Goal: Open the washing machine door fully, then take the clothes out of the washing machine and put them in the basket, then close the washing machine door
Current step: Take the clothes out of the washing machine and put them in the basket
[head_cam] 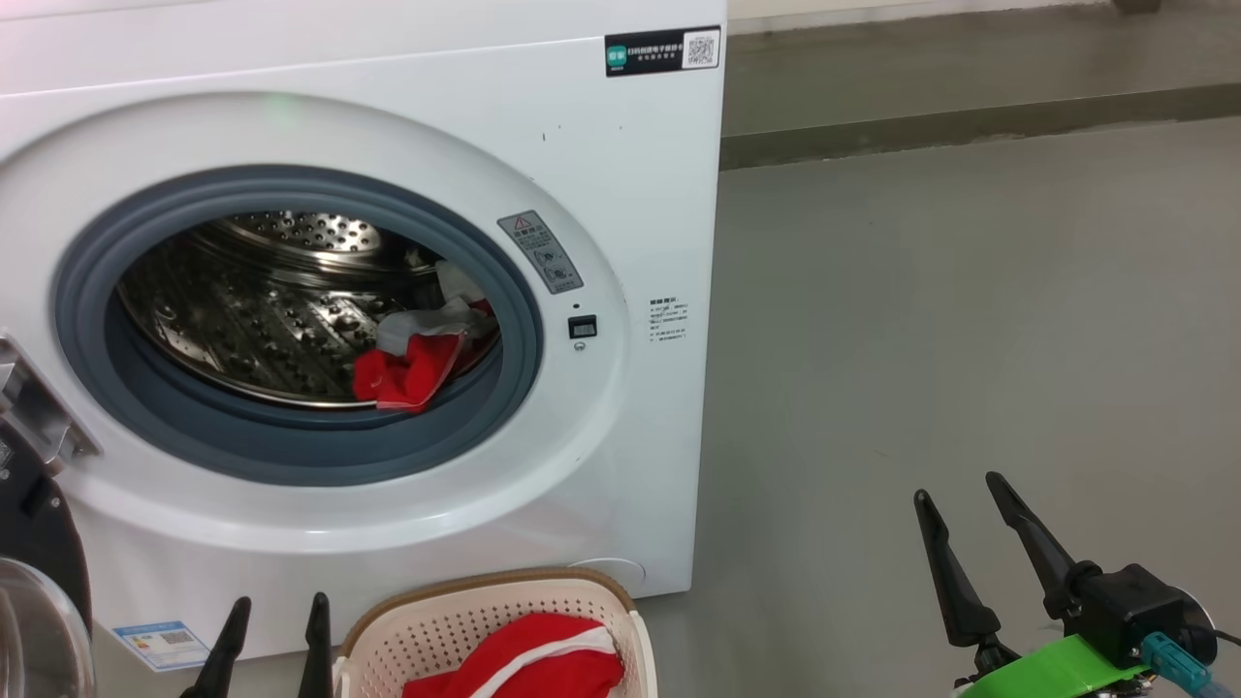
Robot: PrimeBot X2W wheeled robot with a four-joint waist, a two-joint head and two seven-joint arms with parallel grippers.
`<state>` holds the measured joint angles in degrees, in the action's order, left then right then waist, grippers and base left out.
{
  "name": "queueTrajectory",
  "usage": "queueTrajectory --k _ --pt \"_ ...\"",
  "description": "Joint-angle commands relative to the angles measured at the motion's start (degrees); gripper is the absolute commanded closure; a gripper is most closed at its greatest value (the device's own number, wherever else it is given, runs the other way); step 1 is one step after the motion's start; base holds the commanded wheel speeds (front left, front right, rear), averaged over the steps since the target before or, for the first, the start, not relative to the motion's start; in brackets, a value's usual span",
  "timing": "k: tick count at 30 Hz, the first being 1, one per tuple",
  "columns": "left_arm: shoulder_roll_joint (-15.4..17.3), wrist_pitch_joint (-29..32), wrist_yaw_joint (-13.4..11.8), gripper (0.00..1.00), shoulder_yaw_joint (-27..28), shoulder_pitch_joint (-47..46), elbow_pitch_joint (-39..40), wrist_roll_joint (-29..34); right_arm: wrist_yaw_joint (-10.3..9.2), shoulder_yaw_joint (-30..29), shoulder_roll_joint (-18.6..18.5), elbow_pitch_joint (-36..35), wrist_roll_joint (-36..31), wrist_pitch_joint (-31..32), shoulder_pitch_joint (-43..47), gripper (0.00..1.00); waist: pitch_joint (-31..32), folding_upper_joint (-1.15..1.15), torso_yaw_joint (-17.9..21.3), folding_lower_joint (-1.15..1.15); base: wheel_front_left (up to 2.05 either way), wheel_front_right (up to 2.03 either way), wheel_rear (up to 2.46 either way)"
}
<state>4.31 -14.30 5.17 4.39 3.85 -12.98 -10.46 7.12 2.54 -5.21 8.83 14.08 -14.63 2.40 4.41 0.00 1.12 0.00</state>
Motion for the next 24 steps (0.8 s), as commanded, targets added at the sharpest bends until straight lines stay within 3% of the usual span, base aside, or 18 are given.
queueTrajectory --k 1,15,24 --pt "0.22 -0.70 0.37 0.00 2.04 -1.06 1.15 0.67 0.36 1.22 -0.57 -1.50 -0.37 -0.37 -0.60 0.00 -0.24 0.00 -0.06 0.00 0.00 0.00 0.00" --pt "-0.01 -0.70 0.84 0.00 2.27 -8.34 -2.44 -1.45 0.36 1.93 -0.59 -1.98 -0.30 -0.37 -1.53 0.00 -4.93 0.00 -0.17 0.00 0.00 0.00 0.00" --pt "0.77 -0.70 0.94 0.00 2.78 -19.47 -7.03 -1.81 0.36 2.20 -1.18 -2.77 -0.41 -0.37 -4.39 0.00 -12.70 0.00 -0.13 0.00 0.00 0.00 0.00"
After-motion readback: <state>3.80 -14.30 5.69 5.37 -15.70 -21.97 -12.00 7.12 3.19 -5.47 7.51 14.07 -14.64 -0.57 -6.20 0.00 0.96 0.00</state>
